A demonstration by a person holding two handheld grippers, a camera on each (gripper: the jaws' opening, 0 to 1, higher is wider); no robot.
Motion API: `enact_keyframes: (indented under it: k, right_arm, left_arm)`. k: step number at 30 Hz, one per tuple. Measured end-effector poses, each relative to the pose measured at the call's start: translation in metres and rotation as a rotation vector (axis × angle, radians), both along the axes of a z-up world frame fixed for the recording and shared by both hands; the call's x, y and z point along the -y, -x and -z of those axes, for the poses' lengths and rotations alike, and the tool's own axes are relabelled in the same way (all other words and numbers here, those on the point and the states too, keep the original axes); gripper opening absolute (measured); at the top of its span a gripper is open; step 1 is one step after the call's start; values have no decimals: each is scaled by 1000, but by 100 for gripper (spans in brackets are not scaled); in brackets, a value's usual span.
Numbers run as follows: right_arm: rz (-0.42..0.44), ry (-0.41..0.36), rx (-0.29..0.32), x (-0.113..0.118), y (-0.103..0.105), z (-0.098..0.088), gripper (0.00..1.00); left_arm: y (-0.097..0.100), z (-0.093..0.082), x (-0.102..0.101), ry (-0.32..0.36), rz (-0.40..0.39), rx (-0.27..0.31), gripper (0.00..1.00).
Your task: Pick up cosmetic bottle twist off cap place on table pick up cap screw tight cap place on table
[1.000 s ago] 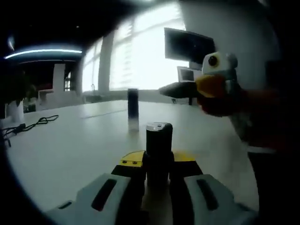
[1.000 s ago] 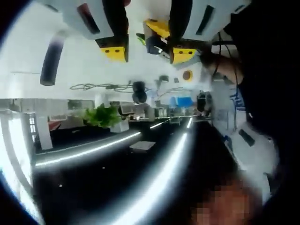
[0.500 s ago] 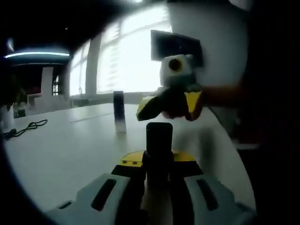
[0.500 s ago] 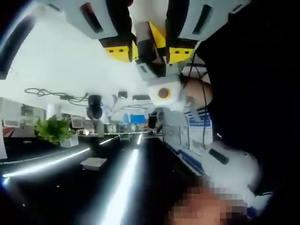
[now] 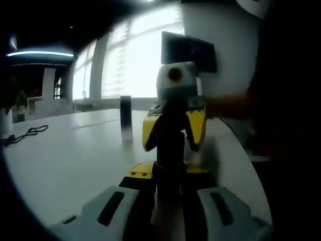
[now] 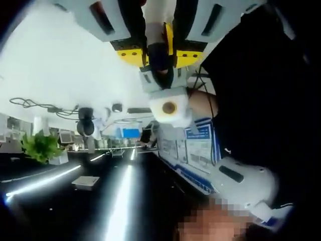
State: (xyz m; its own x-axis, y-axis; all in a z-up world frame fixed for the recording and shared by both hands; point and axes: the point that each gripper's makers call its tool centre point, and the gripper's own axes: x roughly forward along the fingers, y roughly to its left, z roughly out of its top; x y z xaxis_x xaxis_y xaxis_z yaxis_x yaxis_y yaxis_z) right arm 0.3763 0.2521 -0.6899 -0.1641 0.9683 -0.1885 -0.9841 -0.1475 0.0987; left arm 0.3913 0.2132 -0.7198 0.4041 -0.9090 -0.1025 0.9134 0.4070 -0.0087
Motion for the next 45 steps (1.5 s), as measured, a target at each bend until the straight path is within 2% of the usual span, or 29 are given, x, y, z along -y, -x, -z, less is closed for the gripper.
enact_keyframes:
  k: [4,6,10,15,20,25,33,38,45]
  right_arm:
    - [-12,-13,-15,-3,2,-2,12]
    - [-12,7,9,-3,3,1,12]
    - [-8,-4,34,-3,3,1,10]
    - [38,-3,52,-3,3,0,9]
    - [103,-5,64,-3,2,-1,9]
    - [190,0,98,-2,-4,-2,9]
    - [325,-3,106,-1,-15,-1,9]
    - [416,-4,130,0,-22,-1,9]
    - [528,2,134,-2,-29,0,9]
  left_arm:
    - [0,0,0,0,-2,1,9]
    - [1,0,0,0,-2,1,9]
    - [1,1,0,1,-3,0,9]
    - [1,1,-1,-2,-13,7,9]
    - [1,1,-1,-5,-18,15,9]
    - [-4,1,-2,-14,-63,32,9]
    - [-13,1,-5,-23,-145,37,9]
    - [-19,0,-8,-33,-197,58,9]
    - [-27,0,-13,-30,-242,47,9]
